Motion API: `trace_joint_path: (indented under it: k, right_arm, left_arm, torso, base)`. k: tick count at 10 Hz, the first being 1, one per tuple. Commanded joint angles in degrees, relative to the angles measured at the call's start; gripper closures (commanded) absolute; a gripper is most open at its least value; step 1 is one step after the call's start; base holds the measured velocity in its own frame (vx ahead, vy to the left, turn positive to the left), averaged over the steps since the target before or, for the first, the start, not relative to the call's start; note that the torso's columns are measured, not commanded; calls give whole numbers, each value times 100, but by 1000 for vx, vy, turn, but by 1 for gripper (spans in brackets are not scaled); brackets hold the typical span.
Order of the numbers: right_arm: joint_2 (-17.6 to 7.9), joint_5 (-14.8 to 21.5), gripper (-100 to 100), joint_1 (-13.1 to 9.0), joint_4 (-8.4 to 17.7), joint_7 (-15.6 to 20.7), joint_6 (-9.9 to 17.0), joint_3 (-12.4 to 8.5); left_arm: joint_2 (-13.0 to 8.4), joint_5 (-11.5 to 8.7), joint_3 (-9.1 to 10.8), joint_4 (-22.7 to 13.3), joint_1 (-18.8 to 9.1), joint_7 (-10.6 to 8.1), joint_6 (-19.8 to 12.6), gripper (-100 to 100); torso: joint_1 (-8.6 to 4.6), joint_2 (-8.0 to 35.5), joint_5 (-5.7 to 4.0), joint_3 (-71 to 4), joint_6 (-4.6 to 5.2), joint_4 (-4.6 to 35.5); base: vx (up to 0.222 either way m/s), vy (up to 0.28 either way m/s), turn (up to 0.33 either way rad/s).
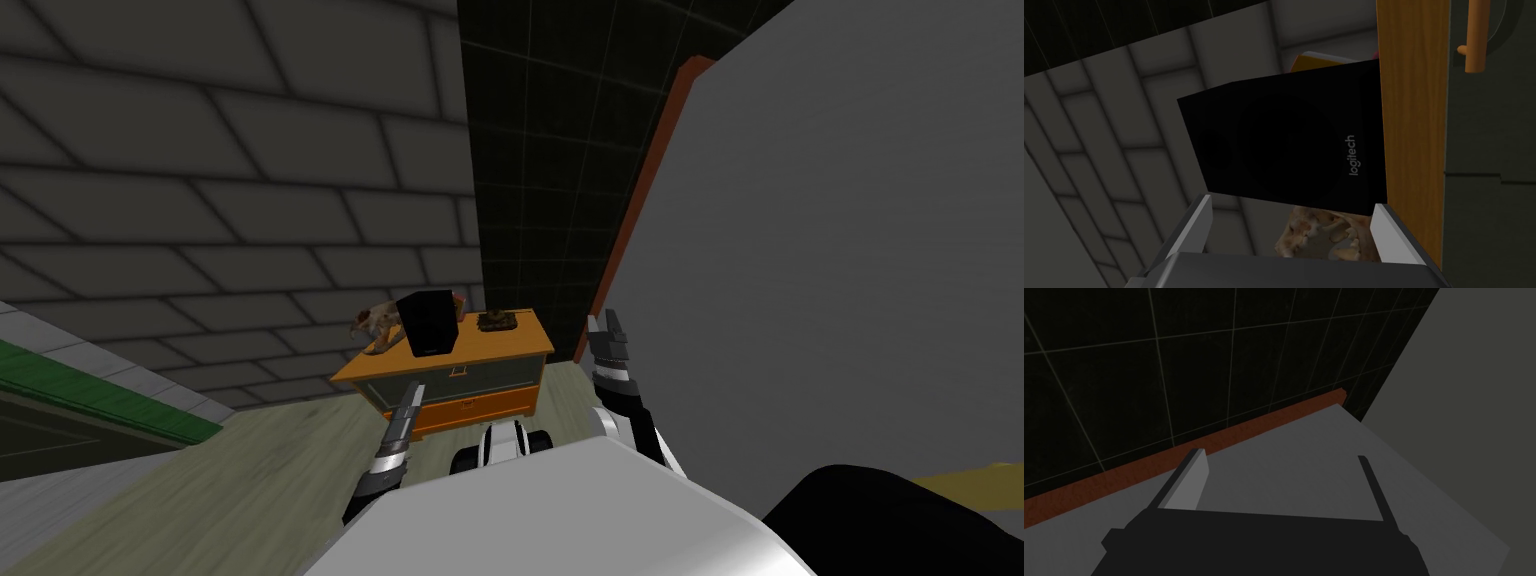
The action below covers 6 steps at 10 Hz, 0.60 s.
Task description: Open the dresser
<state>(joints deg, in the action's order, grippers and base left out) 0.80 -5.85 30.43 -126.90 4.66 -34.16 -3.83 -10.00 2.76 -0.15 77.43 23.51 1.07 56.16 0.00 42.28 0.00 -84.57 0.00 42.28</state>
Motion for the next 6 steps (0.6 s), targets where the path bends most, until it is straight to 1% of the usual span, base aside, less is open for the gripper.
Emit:
trace_joint_path:
  k: [1,3,4,5,6]
  right_arm:
    - [0,0,0,0,0,0,0,0]
    - [0,0,0,0,0,0,0,0]
    - [0,0,0,0,0,0,0,0]
    - [0,0,0,0,0,0,0,0]
    - [0,0,0,0,0,0,0,0]
  left_arm:
    - [13,24,-2,-392,-48,-4,223,-100]
    - [46,56,-7,-828,-112,-6,519,-100]
    - [46,56,-7,-919,-112,-6,519,-100]
    - [70,72,-9,-1114,-144,-7,662,-100]
    - [70,72,-9,-1174,-144,-7,662,-100]
  torso:
    - [-2,-8,-1,-5,0,-2]
    - [-1,2,0,1,0,1]
    - [-2,-2,-1,-1,0,0]
    - [2,4,0,1,0,1]
    - [4,5,1,3,0,1]
  base:
    - [65,-17,-5]
    - [73,-21,-18]
    - [63,-15,-5]
    - [59,-5,-12]
    - [46,-5,-8]
